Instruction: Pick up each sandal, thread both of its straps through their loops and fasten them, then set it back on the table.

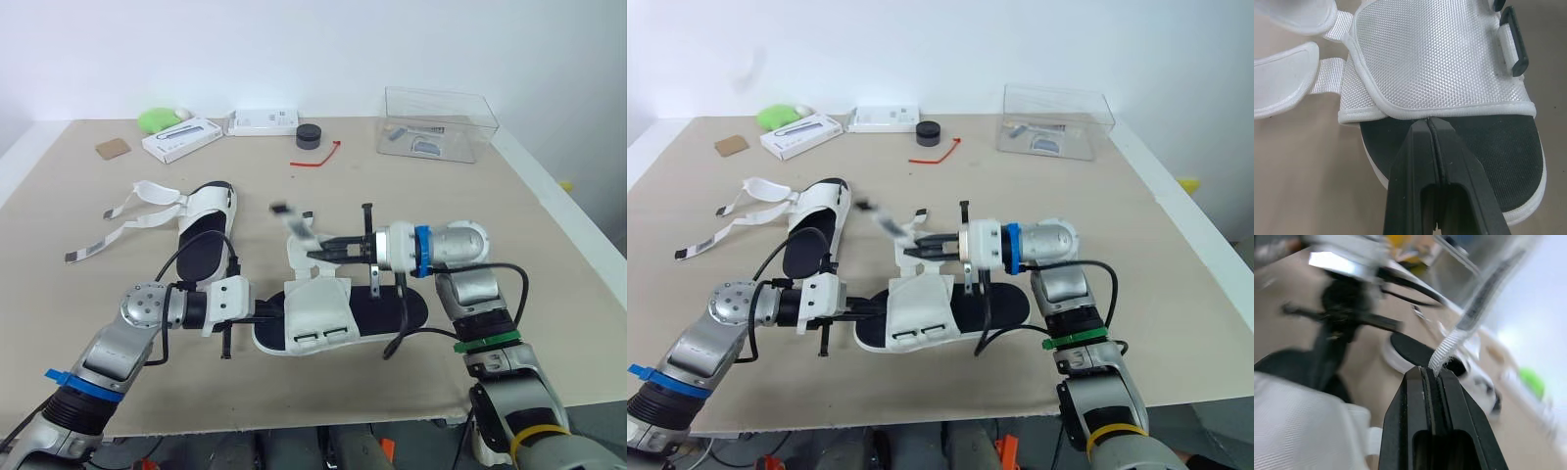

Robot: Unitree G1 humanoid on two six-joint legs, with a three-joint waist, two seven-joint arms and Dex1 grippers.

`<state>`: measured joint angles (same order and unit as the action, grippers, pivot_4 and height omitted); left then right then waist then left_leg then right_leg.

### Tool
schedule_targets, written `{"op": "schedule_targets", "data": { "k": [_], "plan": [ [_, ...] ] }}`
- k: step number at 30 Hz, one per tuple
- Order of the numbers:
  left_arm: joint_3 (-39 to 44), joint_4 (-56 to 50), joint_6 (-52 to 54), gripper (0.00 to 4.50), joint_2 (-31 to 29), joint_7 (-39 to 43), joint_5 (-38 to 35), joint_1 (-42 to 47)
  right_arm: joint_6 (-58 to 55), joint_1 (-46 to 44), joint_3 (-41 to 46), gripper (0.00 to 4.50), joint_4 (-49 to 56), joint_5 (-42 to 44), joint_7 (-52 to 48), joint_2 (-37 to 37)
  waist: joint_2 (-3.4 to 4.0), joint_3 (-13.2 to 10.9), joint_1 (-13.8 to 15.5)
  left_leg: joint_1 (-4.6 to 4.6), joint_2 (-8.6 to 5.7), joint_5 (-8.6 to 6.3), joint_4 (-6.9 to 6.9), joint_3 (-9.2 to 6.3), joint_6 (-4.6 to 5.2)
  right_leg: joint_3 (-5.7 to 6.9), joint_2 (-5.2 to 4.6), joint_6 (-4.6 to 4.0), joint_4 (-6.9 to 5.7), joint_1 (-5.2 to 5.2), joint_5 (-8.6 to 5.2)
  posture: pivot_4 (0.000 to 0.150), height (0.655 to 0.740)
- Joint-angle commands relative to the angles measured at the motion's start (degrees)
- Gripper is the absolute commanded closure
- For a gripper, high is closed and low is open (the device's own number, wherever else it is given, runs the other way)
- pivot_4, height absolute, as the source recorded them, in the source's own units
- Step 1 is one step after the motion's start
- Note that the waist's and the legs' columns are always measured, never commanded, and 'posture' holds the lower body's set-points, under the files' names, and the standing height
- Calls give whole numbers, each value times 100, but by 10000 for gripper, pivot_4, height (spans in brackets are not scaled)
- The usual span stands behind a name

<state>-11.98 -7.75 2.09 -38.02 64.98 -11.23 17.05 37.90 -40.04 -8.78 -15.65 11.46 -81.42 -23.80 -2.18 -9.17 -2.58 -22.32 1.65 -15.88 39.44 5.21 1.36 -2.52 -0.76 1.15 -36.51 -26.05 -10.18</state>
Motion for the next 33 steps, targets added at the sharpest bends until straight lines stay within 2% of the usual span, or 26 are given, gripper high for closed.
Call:
{"op": "schedule_targets", "data": {
  "k": [1, 4, 7, 12, 13, 16, 18, 19, 23, 26, 28, 29, 33],
  "plan": [
    [-25, 28, -55, 45000, 31, 84, -16, 207, 2733, -178, -611, 44715, -596, -216, -476, -451, -1, -1, 0, 16, 0, 0, 0, 0, 0, 0, 0, -1, 0, 16, -1, 1500, 7400],
    [-48, 85, -19, 45000, 76, 109, -13, 329, 4063, -520, -1074, 44715, -1290, -367, -256, -672, -3, -3, 0, 44, -1, 2, 0, 8, 3, -5, -2, -24, 1, 37, -15, 1500, 7400],
    [-75, 144, -17, 45000, 92, 136, -4, 415, 4857, -797, -1412, 44715, -1846, -756, 145, -816, -5, -9, -9, 66, 3, 3, -1, 19, 3, -12, -1, -31, 0, 50, -13, 1500, 7400],
    [-125, 114, 29, 45000, 117, 158, -1, 457, 4987, -1006, -1965, 44715, -2234, -1011, 890, -1105, -6, -8, 3, 95, 6, 3, -10, 17, 3, -13, -1, -42, -1, 73, -21, 1500, 7400],
    [-128, 113, 33, 45000, 119, 163, 0, 459, 4957, -1038, -2032, 39717, -2249, -1007, 1018, -1142, -6, -8, 4, 95, 6, 2, -10, 17, 3, -14, -3, -43, -1, 73, -21, 1500, 7400],
    [-145, 107, 43, 45000, 118, 179, 9, 449, 5057, -1191, -2216, 33149, -2225, -940, 1416, -1326, -6, -8, 4, 95, 5, 2, -10, 20, 3, -13, -10, -43, -1, 72, -22, 1500, 7400],
    [-166, 119, 72, 45000, 140, 180, 7, 473, 4932, -1246, -2338, 23489, -2157, -778, 1626, -1529, -6, -8, 6, 95, 4, 2, -10, 19, 3, -12, -12, -43, -1, 73, -22, 1500, 7400],
    [-180, 124, 84, 45000, 150, 184, 7, 487, 4841, -1259, -2392, 20882, -2111, -692, 1723, -1640, -6, -8, 7, 94, 4, 2, -10, 18, 3, -12, -12, -43, -1, 73, -22, 1500, 7400],
    [-225, 155, 128, 45000, 172, 221, 11, 538, 4386, -1188, -2511, 20882, -1803, -280, 1922, -2105, -5, -9, 15, 93, 2, 1, -11, 17, 4, -12, -24, -44, -1, 72, -25, 1500, 7400],
    [-251, 180, 163, 45000, 159, 286, -13, 563, 3026, -726, -2306, 20882, -1109, 599, 1803, -2564, -6, -9, 20, 92, 2, 0, -12, 14, 6, -12, -32, -43, -1, 72, -27, 1500, 7400],
    [-261, 186, 229, 45000, 127, 353, -48, 564, 1325, -213, -2069, 20882, -221, 1451, 1815, -2885, -7, -9, 43, 89, 2, -1, -14, 6, 7, -10, -35, -44, -1, 75, -32, 1500, 7400],
    [-259, 186, 275, 45000, 106, 397, -76, 566, 29, 136, -1989, 20882, 568, 2112, 1989, -3239, -6, -9, 66, 89, 2, -2, -14, 1, 7, -9, -35, -44, -1, 76, -36, 1500, 7400],
    [-187, 83, 510, 45000, 9, 553, -253, 535, -3472, 1028, -1519, 20882, 2937, 4123, 2641, -4196, 3, -13, 98, 81, 4, -9, -16, -2, 5, 0, -44, -37, -11, 67, -42, 1500, 7400]
  ]
}}
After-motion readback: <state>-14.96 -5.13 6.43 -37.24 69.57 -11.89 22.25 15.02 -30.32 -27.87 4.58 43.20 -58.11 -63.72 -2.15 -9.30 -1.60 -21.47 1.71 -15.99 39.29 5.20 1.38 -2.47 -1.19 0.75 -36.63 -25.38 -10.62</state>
